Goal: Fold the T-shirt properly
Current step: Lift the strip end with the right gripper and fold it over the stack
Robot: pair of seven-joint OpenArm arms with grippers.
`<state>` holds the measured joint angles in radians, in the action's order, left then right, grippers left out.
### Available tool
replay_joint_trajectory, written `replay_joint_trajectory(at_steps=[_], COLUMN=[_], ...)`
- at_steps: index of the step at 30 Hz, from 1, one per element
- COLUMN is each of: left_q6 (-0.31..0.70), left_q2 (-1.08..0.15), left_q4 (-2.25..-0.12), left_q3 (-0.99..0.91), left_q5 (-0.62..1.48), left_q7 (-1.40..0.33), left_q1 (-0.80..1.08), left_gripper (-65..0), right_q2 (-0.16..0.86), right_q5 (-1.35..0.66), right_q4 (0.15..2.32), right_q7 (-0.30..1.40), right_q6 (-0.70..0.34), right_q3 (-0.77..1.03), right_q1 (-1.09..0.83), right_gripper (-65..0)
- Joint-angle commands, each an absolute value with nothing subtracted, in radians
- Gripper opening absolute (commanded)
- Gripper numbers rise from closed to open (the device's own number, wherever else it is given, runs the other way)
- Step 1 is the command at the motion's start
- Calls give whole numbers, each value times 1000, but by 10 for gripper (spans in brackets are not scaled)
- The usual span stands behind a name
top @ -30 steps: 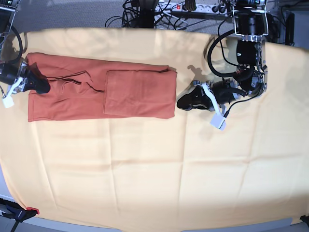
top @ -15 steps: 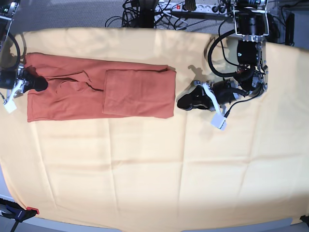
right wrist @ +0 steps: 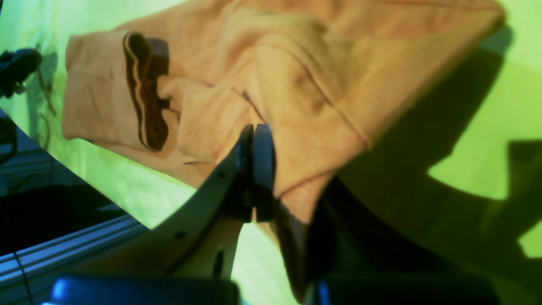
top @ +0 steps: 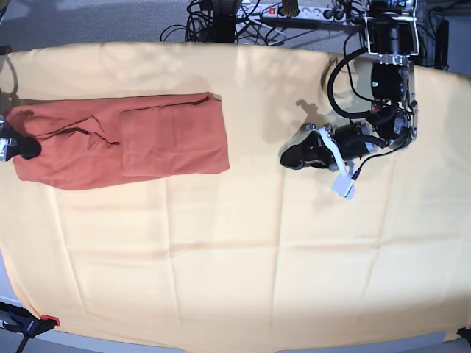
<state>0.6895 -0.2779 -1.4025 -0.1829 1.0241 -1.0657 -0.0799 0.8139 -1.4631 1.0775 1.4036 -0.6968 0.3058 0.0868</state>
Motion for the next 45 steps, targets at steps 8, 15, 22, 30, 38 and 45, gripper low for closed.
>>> replay_joint_trajectory(at_steps=[8,15,22,30,38,45], left_q6=[698,698,698,698,698,698], left_q2=[-286,-285,-286,-286,-285,-286], left_q4=[-1419,-1419,-1419,-1419,-1419,-1419], left_q3=[-186,-185,-185,-185,-185,-185], left_q5=[1051,1052,1052,1052,1052,1052], left_q7=[-1047,-1047,-1047,-1047,-1051,-1051], left_q1=[-97,-97,-91,-92,-92,-92], left_gripper=[-650,-650,-650,-650,-650,-650], right_q2=[689,520,382,250,128,82], right_q5=[-1484,-1484,-1484,-1484,-1484,-1465], right_q4=[1355,1691,1774,1773,1772,1771], right_q7=[1396,1396,1396,1396,1396,1396], right_q6=[-698,-698,-698,-698,-698,-698], right_q3=[315,315,315,313,312,245], right_q1=[29,-14,-15,-20,-20,-20], right_gripper=[-650,-650,-650,-650,-650,-492])
